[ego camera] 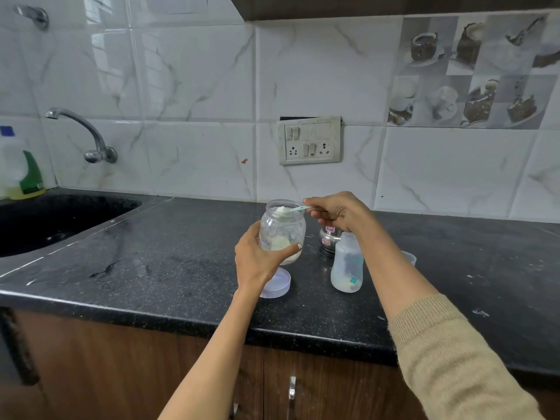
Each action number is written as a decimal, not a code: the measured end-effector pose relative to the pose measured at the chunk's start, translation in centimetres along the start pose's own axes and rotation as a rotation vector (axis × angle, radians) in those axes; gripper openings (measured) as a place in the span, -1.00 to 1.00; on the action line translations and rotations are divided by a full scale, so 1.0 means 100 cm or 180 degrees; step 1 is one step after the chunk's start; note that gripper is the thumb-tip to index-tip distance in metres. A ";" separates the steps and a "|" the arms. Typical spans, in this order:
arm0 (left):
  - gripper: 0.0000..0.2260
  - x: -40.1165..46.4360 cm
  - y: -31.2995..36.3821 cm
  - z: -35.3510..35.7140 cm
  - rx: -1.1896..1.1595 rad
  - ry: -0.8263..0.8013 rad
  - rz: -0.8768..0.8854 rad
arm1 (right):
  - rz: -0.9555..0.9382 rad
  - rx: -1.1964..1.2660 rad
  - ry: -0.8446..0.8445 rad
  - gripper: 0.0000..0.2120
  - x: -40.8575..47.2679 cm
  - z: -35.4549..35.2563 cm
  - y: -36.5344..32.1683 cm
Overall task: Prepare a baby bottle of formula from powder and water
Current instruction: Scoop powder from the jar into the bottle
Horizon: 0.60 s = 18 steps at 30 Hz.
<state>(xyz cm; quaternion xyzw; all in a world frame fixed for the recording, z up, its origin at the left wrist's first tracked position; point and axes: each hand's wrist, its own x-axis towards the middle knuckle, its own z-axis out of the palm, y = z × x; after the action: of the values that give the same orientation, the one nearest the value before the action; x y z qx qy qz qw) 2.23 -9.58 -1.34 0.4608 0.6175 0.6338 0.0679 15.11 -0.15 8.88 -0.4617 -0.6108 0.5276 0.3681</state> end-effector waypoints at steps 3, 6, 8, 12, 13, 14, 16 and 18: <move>-0.37 0.001 0.002 0.000 0.0022 0.0006 -0.0008 | -0.0007 0.0200 0.0019 -0.85 0.000 0.001 0.000; -0.36 0.001 0.003 -0.001 0.0049 0.0010 -0.0032 | -0.0012 0.0271 0.0012 -0.86 0.000 0.001 0.002; -0.36 0.001 0.003 -0.001 0.0067 0.0010 -0.0040 | -0.0015 0.0246 0.0019 -0.86 0.000 0.001 0.002; -0.38 0.000 0.003 -0.001 0.0077 0.0018 -0.0089 | 0.0026 0.0284 -0.0035 -0.86 0.000 -0.001 0.003; -0.39 0.000 0.004 -0.001 0.0077 0.0024 -0.0097 | 0.0051 0.0342 -0.0075 -0.86 0.000 -0.001 0.003; -0.40 0.000 0.004 -0.001 0.0083 0.0025 -0.0100 | 0.0072 0.0393 -0.0101 -0.86 0.000 -0.002 0.004; -0.41 0.000 0.004 0.000 0.0082 0.0029 -0.0116 | 0.0104 0.0513 -0.0126 -0.87 0.000 -0.002 0.005; -0.41 0.001 0.005 0.000 0.0095 0.0051 -0.0127 | 0.0084 0.0553 -0.0085 -0.87 0.002 -0.003 0.006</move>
<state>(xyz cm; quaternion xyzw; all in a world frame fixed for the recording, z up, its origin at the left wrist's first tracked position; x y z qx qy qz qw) 2.37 -9.60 -0.88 0.4443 0.6365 0.6267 0.0688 15.45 0.10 8.38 -0.4289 -0.5614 0.5895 0.3915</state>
